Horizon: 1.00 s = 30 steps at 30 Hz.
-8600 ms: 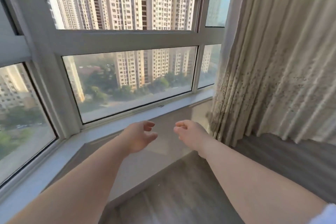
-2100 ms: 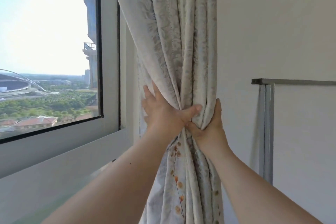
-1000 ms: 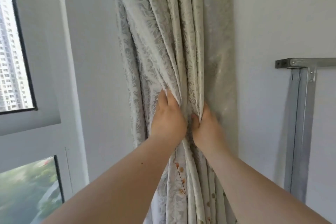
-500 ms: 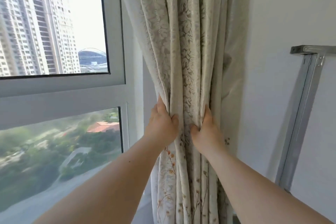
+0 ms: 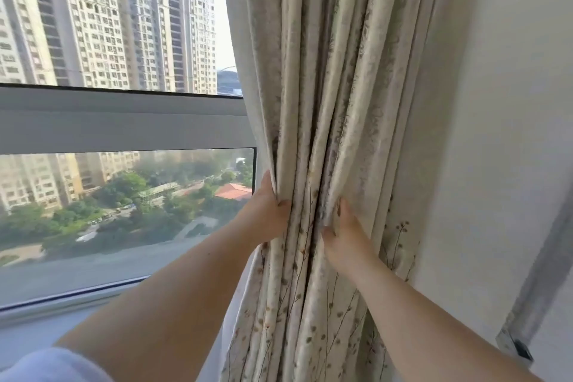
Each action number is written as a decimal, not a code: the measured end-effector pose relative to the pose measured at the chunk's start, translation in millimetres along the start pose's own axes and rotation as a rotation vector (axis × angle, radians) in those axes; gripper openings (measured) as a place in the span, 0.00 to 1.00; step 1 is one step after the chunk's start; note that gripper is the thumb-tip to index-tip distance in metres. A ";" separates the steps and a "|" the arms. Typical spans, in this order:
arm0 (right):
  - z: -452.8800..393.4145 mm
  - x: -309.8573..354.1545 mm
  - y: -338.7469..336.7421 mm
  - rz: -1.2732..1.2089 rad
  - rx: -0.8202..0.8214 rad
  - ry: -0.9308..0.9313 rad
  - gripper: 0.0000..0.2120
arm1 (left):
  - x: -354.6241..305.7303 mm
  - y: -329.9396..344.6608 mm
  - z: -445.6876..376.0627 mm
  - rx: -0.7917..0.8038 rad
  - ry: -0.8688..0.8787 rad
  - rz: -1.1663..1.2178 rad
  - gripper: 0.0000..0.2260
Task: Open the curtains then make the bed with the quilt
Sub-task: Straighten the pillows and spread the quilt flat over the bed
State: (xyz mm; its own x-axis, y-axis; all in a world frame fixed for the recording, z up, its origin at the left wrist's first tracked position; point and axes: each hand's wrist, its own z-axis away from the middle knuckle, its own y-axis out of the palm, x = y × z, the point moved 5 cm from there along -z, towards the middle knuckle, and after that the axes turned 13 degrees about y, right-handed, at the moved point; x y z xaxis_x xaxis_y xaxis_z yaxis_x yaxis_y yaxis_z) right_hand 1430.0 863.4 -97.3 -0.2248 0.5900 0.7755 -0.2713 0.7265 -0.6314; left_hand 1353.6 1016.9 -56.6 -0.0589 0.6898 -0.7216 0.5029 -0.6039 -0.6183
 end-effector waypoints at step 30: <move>504.8 90.4 241.5 0.281 1.030 -0.645 0.18 | 24.4 -173.3 655.2 -0.233 -0.911 -0.366 0.26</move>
State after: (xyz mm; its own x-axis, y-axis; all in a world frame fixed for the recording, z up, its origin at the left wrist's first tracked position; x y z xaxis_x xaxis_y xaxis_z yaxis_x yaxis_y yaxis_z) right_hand 871.7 914.3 -181.3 -0.7325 0.1881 0.6542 -0.6806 -0.1822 -0.7096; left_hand 699.9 876.6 -171.1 -0.8310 0.1900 -0.5229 0.4722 -0.2563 -0.8434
